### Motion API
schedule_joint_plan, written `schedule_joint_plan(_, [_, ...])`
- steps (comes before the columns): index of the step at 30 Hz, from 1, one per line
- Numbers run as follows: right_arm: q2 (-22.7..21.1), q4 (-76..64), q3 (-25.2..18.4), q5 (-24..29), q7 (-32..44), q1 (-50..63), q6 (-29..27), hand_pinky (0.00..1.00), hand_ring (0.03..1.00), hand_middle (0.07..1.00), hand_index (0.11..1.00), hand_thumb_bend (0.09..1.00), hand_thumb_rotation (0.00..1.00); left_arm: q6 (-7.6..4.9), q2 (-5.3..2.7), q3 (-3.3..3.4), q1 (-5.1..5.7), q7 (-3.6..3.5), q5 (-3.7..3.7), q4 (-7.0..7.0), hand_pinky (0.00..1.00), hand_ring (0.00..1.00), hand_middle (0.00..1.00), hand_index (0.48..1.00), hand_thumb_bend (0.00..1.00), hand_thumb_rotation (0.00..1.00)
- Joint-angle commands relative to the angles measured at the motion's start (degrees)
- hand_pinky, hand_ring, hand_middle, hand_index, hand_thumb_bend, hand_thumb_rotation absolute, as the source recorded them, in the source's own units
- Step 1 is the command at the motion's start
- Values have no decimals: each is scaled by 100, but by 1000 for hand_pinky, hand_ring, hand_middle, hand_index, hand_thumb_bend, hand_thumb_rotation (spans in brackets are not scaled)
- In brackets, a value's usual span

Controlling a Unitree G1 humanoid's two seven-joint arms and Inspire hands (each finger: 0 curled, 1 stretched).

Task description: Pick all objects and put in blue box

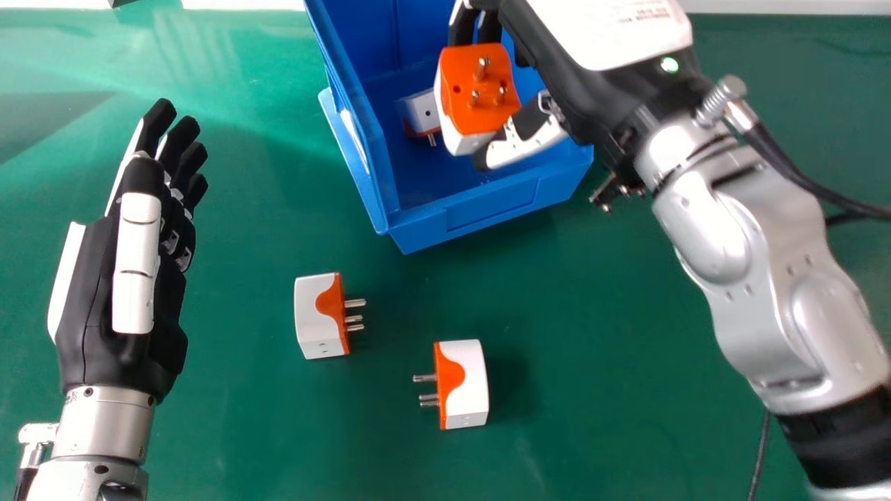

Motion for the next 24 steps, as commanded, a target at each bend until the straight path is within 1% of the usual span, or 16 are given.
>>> schedule_joint_plan(1, [133, 194, 35, -7, -146, -388, 70, 291, 401, 480, 527, 488, 0, -56, 6, 0, -16, 5, 17, -95, 988, 962, 953, 948, 699, 884])
schedule_joint_plan(4, [259, 696, 129, 11, -307, -620, 95, 282, 400, 484, 537, 486, 0, -37, -20, -7, -33, 16, -15, -91, 987, 961, 952, 947, 699, 884])
schedule_joint_plan(6, [384, 1135, 181, 76, -446, -805, 116, 276, 400, 489, 546, 484, 0, -64, -25, -10, -48, 21, 2, -66, 988, 961, 952, 947, 697, 883])
schedule_joint_plan(8, [455, 1604, 214, 193, -702, -974, -64, 270, 400, 492, 556, 483, 0, -111, -23, -8, -73, 16, 33, -20, 988, 961, 951, 946, 696, 882])
schedule_joint_plan(11, [507, 2307, 388, 146, -974, -1287, -216, 271, 405, 504, 543, 484, 0, -110, -21, -3, -95, -6, 23, 5, 987, 960, 949, 945, 694, 881])
schedule_joint_plan(15, [787, 3293, 664, 59, -1129, -1720, 3, 269, 407, 509, 552, 483, 0, -65, -27, -11, -90, 15, 30, -39, 983, 957, 946, 942, 693, 881])
schedule_joint_plan(19, [983, 4125, 908, -2, -1492, -2045, 102, 268, 409, 515, 557, 484, 0, -76, -25, -14, -75, -9, 18, -60, 980, 954, 942, 939, 692, 880])
schedule_joint_plan(24, [1151, 4699, 1131, -8, -1548, -2325, 418, 268, 411, 526, 549, 484, 0, -53, -38, -14, -57, 9, 12, -84, 978, 952, 941, 939, 688, 880])
